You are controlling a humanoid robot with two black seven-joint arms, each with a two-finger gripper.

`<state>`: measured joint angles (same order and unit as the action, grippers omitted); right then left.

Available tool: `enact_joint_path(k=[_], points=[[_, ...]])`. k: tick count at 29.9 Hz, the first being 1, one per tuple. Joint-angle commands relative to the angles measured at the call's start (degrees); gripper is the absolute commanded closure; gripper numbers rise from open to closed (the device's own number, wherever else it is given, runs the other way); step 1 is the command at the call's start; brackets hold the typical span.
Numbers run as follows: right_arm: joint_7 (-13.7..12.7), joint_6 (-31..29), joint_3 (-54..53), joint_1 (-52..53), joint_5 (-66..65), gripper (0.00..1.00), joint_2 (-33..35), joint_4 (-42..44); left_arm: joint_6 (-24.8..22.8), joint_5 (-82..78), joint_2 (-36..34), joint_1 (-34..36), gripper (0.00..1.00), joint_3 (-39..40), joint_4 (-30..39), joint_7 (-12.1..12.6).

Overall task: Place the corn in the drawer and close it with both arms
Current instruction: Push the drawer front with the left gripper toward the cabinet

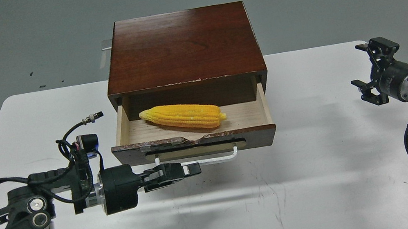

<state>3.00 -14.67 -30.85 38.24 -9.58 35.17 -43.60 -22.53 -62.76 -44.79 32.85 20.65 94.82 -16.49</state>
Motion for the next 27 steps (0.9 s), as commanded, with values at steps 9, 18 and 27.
enact_joint_path(k=[9,18,27], points=[[0.3,0.0,0.0,-0.1,0.0,0.0,-0.1,0.4,-0.5,-0.4,0.0,0.0,1.0,-1.8,-0.3,0.1],[0.3,0.0,0.0,0.0,0.0,0.0,-0.1,0.4,-0.5,-0.3,1.0,0.7,1.0,-1.8,-3.6,0.2],[0.3,0.0,0.0,-0.2,0.0,0.0,-0.5,0.4,-0.5,-0.3,1.1,0.8,1.0,-1.7,-4.6,0.2]])
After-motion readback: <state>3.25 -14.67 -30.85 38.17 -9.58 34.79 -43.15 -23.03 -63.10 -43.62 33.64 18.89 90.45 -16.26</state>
